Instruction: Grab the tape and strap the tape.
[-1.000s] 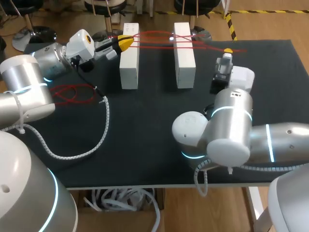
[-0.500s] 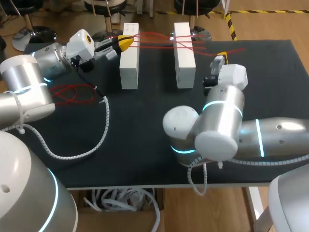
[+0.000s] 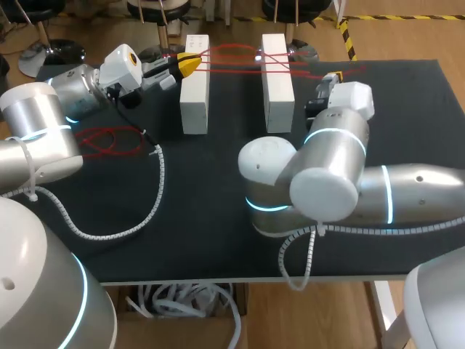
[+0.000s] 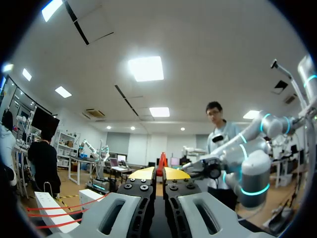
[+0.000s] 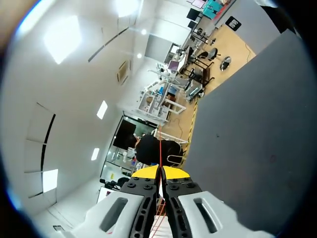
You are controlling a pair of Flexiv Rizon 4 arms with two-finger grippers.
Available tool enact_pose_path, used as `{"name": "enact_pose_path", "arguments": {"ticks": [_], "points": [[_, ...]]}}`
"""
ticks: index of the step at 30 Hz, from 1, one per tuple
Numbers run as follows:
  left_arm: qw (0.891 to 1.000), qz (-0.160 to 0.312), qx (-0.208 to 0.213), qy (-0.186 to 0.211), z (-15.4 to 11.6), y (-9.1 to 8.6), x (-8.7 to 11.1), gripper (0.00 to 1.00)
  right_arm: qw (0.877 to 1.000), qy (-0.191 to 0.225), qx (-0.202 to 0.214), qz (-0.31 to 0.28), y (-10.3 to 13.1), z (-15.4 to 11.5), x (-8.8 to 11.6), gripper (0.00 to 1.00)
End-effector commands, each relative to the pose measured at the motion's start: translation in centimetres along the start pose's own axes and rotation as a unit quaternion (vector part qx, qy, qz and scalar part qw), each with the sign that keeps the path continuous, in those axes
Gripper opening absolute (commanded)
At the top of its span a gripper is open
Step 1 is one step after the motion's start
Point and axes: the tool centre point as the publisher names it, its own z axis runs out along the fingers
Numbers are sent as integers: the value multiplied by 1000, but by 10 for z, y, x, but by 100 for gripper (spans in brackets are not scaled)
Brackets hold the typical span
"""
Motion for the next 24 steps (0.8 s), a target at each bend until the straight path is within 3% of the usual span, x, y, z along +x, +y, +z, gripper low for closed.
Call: {"name": "enact_pose_path", "arguments": {"ticks": [1, 4, 7, 15, 24], "points": [[1000, 0, 1, 0, 0, 1, 0, 0, 996, 82, -28, -29, -2, -6, 4, 0], [1000, 0, 1, 0, 0, 1, 0, 0, 986, 151, -45, -54, -1, -10, 6, 0], [1000, 0, 1, 0, 0, 1, 0, 0, 979, 172, -57, -90, 0, -14, 10, 0], [1000, 0, 1, 0, 0, 1, 0, 0, 966, 137, -83, -204, -2, -21, 10, 0], [1000, 0, 1, 0, 0, 1, 0, 0, 957, 117, -97, -249, 2, -27, 9, 0]]}}
